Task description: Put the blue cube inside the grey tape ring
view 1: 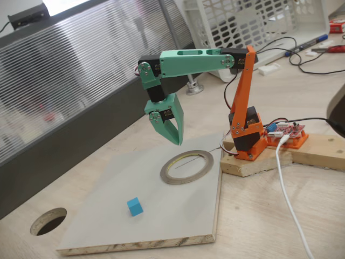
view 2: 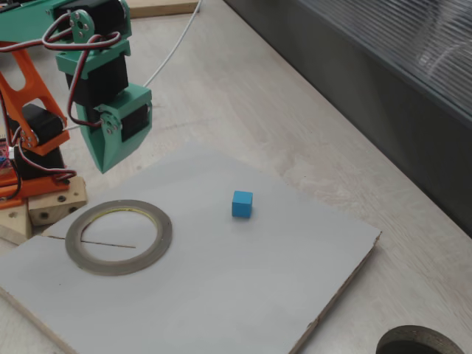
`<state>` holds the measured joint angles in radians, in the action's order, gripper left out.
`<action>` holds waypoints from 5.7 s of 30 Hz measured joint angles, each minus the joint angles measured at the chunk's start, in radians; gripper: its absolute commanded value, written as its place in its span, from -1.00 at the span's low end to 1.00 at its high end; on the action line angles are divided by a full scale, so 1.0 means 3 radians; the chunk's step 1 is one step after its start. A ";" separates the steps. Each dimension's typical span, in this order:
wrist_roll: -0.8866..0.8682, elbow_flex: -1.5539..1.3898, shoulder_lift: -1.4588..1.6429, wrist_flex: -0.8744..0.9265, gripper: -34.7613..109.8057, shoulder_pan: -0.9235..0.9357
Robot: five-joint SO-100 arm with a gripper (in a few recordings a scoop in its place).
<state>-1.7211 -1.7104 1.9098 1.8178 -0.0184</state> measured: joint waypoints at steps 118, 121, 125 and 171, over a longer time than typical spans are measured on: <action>0.0000 0.2976 -0.2741 0.0516 0.89 -0.1176; 0.0000 0.2976 -0.2741 0.0532 0.88 -0.1176; 0.0000 0.2976 -0.2746 0.0537 0.88 -0.1176; 0.0000 0.2986 -0.3615 -0.0210 -0.03 -0.1161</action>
<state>-1.7211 -0.8145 0.8253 1.7549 -0.3666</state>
